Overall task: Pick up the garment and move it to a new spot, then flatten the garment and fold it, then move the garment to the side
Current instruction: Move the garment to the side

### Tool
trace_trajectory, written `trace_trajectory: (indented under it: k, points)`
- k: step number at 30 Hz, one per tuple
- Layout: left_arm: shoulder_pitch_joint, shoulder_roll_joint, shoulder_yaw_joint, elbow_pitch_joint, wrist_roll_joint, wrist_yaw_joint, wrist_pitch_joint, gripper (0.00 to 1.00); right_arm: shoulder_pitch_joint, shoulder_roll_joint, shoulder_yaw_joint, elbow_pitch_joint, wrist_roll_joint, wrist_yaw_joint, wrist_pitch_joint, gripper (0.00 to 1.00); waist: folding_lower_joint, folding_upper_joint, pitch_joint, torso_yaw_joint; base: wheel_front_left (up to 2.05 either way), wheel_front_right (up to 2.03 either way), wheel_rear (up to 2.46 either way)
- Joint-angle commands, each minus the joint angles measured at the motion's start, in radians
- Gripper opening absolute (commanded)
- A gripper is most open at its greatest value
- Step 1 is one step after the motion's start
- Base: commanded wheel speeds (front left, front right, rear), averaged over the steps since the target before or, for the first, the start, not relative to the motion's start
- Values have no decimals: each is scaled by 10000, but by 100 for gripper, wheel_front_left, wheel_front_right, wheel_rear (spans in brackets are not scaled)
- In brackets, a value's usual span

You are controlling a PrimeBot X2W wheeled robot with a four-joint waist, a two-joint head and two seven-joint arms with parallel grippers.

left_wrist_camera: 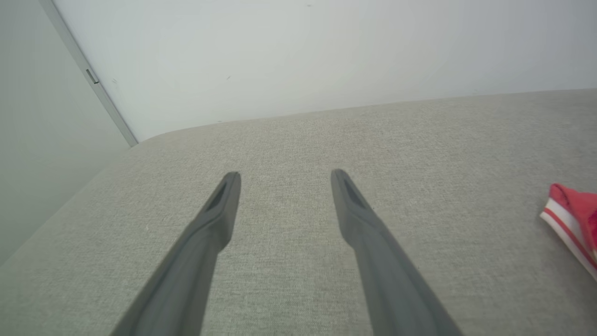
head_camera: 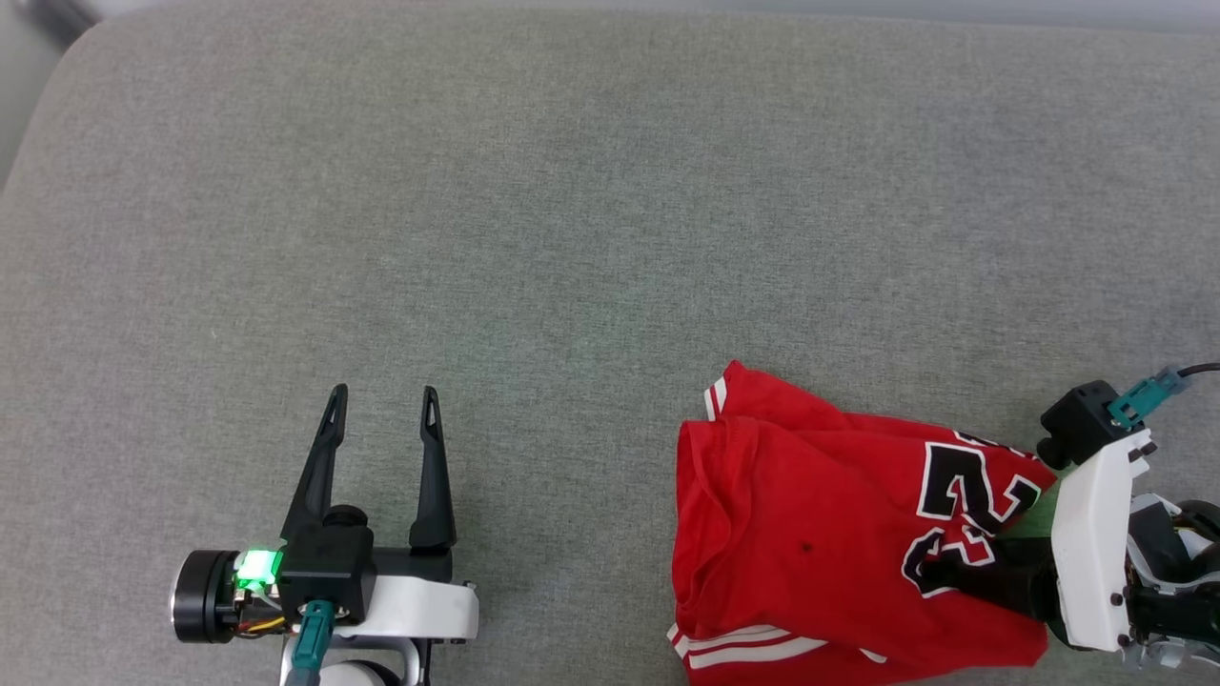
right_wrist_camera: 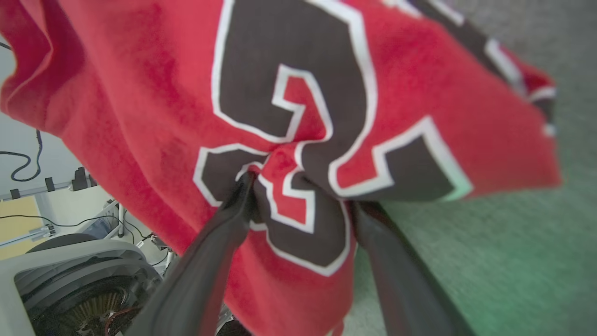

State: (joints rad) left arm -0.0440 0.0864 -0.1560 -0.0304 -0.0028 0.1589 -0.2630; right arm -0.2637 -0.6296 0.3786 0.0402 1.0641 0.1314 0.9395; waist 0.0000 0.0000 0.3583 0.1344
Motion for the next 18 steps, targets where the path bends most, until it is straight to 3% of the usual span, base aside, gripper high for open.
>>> trace_trajectory:
  k: [1,2,11,18]
  points:
    - [-83,-21,-7,5,-8,25,-22,100,134,558,545,317,-58,-15,-237,26,0,0,15,23,0,0,0]
    - [-83,-28,-18,12,-12,32,-20,100,83,503,600,333,-38,-17,-346,0,0,0,10,32,0,0,0]
    - [249,11,38,150,-33,94,-20,100,-664,-414,883,-142,82,-15,-1344,0,0,0,-578,-259,0,0,0]
    - [720,169,271,46,-74,161,-20,100,-1444,-1333,1366,-759,-148,-14,-1590,0,0,0,-1130,-1307,0,0,0]
